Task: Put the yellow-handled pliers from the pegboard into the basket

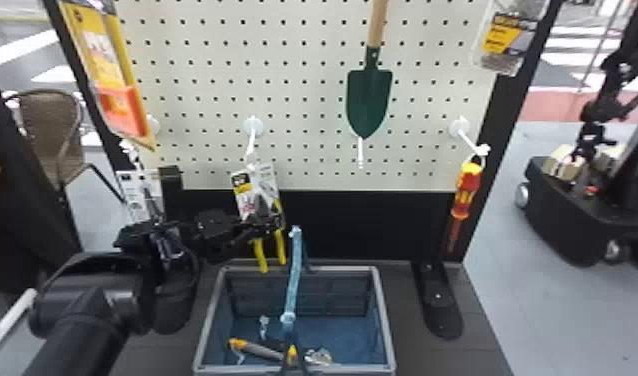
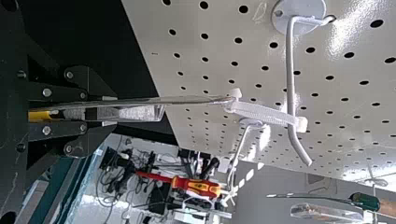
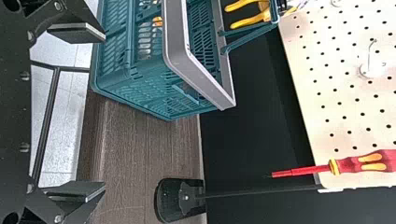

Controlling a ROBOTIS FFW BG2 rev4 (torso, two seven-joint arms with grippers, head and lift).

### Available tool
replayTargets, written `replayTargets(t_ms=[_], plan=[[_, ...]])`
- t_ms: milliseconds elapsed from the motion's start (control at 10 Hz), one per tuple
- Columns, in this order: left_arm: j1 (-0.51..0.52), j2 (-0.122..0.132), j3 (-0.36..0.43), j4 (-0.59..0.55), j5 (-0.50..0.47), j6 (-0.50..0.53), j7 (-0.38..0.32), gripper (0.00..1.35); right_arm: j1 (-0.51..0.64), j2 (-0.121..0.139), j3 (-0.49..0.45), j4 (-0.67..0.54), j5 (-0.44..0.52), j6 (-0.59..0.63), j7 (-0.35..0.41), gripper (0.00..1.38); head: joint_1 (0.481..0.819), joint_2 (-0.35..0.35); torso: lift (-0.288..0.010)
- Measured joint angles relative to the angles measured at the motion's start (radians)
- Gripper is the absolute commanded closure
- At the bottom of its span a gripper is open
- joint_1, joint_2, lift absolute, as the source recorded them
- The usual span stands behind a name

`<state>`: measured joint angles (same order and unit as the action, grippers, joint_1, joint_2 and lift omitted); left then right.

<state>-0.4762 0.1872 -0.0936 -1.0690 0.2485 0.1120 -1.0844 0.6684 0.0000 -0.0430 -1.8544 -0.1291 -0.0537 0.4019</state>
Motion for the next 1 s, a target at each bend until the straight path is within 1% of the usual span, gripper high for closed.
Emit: replayTargets(t_ms=[700,1000], plan=[[0.012,0.000,0.002,-0.032,-0.003,0.014,0.001,1.20,-0.002,0.000,0.000,0.000,0.000,0.000,0.000,0.17,0.549,0.000,-0.100],[0.076,-0.008,0.034,-0.169,-0.025,0.067,0.015,1.20,-0.002,0.000,0.000,0.000,-0.001,0.000,0.000,0.18,0.549,0.000,-0.100]])
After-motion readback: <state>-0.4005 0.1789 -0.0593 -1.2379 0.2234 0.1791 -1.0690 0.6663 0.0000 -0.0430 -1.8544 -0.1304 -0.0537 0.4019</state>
